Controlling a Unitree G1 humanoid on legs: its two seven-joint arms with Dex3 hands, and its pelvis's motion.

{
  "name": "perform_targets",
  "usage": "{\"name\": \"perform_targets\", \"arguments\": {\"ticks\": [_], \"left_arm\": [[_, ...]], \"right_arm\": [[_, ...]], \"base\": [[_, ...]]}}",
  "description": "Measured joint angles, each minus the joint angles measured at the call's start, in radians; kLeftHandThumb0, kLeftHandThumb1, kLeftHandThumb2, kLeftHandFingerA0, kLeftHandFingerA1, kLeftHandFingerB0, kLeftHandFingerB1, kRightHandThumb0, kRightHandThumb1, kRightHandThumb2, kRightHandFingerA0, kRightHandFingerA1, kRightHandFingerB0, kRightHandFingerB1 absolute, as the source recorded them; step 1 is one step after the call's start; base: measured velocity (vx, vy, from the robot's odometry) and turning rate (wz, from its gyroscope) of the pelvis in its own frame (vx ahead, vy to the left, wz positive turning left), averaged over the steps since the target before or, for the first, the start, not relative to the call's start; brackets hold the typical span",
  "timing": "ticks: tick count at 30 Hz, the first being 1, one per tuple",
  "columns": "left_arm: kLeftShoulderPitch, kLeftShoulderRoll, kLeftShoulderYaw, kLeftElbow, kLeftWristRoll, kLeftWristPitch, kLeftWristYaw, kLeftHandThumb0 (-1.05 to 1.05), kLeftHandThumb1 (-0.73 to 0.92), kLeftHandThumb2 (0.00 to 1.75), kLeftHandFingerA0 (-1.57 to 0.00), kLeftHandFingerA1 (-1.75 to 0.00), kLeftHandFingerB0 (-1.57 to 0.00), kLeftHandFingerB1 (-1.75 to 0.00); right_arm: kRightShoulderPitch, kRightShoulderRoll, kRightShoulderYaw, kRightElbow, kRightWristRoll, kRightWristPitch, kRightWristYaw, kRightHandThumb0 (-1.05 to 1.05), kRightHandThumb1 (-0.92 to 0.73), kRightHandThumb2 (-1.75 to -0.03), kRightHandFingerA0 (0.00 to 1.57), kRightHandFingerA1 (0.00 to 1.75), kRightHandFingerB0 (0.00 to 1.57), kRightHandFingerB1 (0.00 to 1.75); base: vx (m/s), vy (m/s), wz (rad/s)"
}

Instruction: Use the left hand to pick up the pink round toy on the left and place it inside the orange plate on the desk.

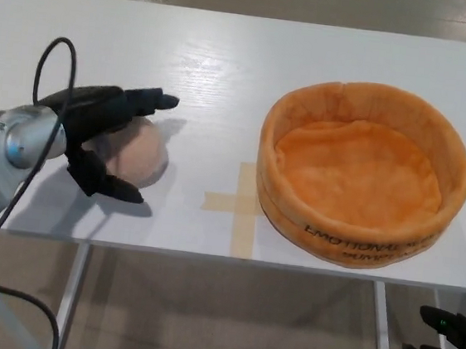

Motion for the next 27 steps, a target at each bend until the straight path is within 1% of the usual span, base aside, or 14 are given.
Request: {"name": "perform_targets", "arguments": {"ticks": [7, 8, 11, 12, 13, 14, 15, 17, 19, 20, 21, 23, 24, 27], "left_arm": [[-0.056, -0.010, -0.067, 0.138, 0.090, -0.014, 0.130, -0.58, 0.40, 0.75, 0.00, -0.01, -0.05, -0.22], [-0.058, -0.011, -0.071, 0.146, 0.097, -0.016, 0.141, -0.58, 0.35, 0.69, -0.01, -0.15, -0.04, -0.28], [-0.066, -0.018, -0.080, 0.178, 0.118, -0.029, 0.190, -0.58, 0.37, 0.73, -0.04, -0.26, -0.04, -0.32], [-0.066, -0.018, -0.080, 0.178, 0.118, -0.029, 0.190, -0.55, 0.48, 0.72, -0.19, -0.41, -0.08, -0.38], [-0.066, -0.023, -0.083, 0.190, 0.126, -0.035, 0.210, -0.55, 0.48, 0.72, -0.19, -0.41, -0.08, -0.38], [-0.066, -0.024, -0.083, 0.193, 0.128, -0.037, 0.216, -0.25, 0.80, 0.64, -1.11, -0.75, -0.72, -0.43], [-0.067, -0.029, -0.081, 0.203, 0.135, -0.044, 0.233, -0.21, 0.84, 0.70, -0.97, -1.23, -0.93, -0.58], [-0.068, -0.033, -0.073, 0.211, 0.135, -0.052, 0.240, -0.21, 0.84, 0.70, -0.97, -1.23, -0.93, -0.58], [-0.072, -0.044, -0.045, 0.219, 0.129, -0.074, 0.263, -0.22, 0.82, 0.74, -0.79, -1.48, -0.84, -0.83], [-0.071, -0.049, -0.034, 0.224, 0.127, -0.087, 0.275, -0.22, 0.82, 0.74, -0.79, -1.48, -0.84, -0.83], [-0.070, -0.050, -0.031, 0.226, 0.126, -0.092, 0.279, -0.26, 0.85, 0.67, -0.71, -1.63, -0.74, -0.86], [-0.067, -0.057, -0.023, 0.236, 0.126, -0.107, 0.295, -0.26, 0.85, 0.67, -0.71, -1.63, -0.74, -0.86], [-0.063, -0.060, -0.019, 0.241, 0.126, -0.114, 0.303, -0.26, 0.82, 0.67, -0.72, -1.57, -0.79, -0.62], [-0.057, -0.067, -0.010, 0.249, 0.126, -0.131, 0.323, -0.39, 0.70, 0.82, -0.84, -1.40, -0.75, -0.64]], "right_arm": [[0.001, -0.001, -0.002, 0.003, 0.002, 0.000, 0.012, -0.23, -0.55, -0.56, 0.47, 0.44, 0.47, 0.40], [0.001, -0.001, -0.002, 0.004, 0.002, 0.000, 0.013, -0.23, -0.56, -0.56, 0.48, 0.44, 0.48, 0.40], [0.001, -0.003, 0.000, 0.005, 0.001, 0.001, 0.014, -0.23, -0.56, -0.56, 0.48, 0.44, 0.48, 0.40], [0.001, -0.003, 0.000, 0.005, 0.001, 0.001, 0.014, -0.23, -0.56, -0.56, 0.47, 0.44, 0.47, 0.39], [0.001, -0.003, 0.001, 0.006, 0.001, 0.002, 0.014, -0.23, -0.56, -0.56, 0.47, 0.44, 0.47, 0.39], [0.001, -0.004, 0.001, 0.006, 0.001, 0.002, 0.014, -0.22, -0.56, -0.56, 0.46, 0.44, 0.46, 0.40], [0.001, -0.004, 0.001, 0.006, 0.001, 0.003, 0.014, -0.23, -0.56, -0.56, 0.47, 0.44, 0.47, 0.40], [0.001, -0.004, 0.001, 0.006, 0.001, 0.003, 0.016, -0.23, -0.56, -0.56, 0.47, 0.44, 0.47, 0.40], [0.001, -0.004, 0.001, 0.006, 0.002, 0.003, 0.018, -0.25, -0.56, -0.56, 0.48, 0.44, 0.47, 0.40], [0.001, -0.004, 0.001, 0.006, 0.001, 0.004, 0.019, -0.25, -0.56, -0.56, 0.48, 0.44, 0.47, 0.40], [0.001, -0.004, 0.001, 0.006, 0.002, 0.004, 0.019, -0.25, -0.56, -0.57, 0.48, 0.44, 0.48, 0.40], [0.001, -0.004, 0.001, 0.006, 0.002, 0.005, 0.019, -0.25, -0.56, -0.57, 0.48, 0.44, 0.48, 0.40], [0.000, -0.004, 0.001, 0.006, 0.002, 0.007, 0.019, -0.23, -0.57, -0.57, 0.47, 0.44, 0.47, 0.40], [-0.002, -0.004, 0.000, 0.006, 0.002, 0.012, 0.019, -0.24, -0.58, -0.57, 0.47, 0.44, 0.47, 0.40]], "base": [[0.00, 0.000, 0.00], [0.00, 0.000, 0.00], [0.00, 0.000, 0.00], [0.00, 0.000, 0.00], [0.00, 0.000, 0.00], [0.00, 0.000, 0.00], [0.00, 0.000, 0.00], [0.00, 0.000, 0.00], [0.00, 0.000, 0.00], [0.00, 0.000, 0.00], [0.00, 0.000, 0.00], [0.00, 0.000, 0.00], [0.00, 0.000, 0.00], [0.00, 0.000, 0.00]]}}
